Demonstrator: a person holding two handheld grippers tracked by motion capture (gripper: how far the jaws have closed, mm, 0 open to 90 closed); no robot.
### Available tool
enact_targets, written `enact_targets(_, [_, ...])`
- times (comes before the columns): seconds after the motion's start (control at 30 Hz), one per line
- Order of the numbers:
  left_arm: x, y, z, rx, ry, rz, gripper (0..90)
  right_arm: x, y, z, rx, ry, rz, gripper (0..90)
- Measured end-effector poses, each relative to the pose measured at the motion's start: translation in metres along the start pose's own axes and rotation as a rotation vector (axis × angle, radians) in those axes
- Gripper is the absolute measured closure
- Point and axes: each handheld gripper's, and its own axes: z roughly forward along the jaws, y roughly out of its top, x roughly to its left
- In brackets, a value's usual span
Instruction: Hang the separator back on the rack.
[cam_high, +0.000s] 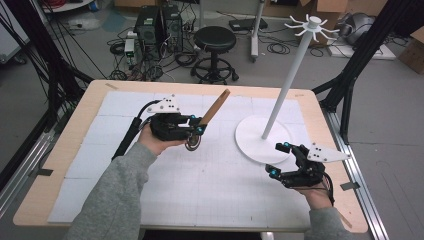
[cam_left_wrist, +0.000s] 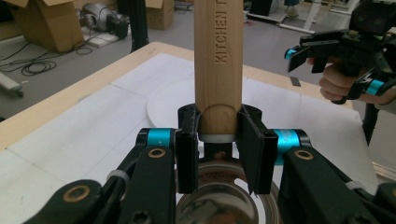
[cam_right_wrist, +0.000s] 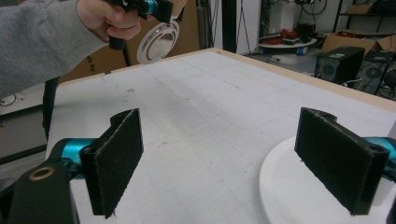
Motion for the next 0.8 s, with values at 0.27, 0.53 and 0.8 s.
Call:
enact_targets(0.27, [-0.006,0.011,0.01,-0.005,-0.006,0.012,69.4,0.001,0.001,-0.001,-0.006,-0.001,-0.004,14.6])
enact_targets(0.53, [-0.007,0.024,0.014,-0.021,-0.008,0.031,69.4,0.0,0.001,-0.002,-0.009,-0.002,-0.002,14.6])
enact_targets(0.8, [-0.01,0.037,0.016,-0.049,-0.021,0.04,69.4,0.0,0.001,-0.003,-0.009,0.003,0.005,14.6])
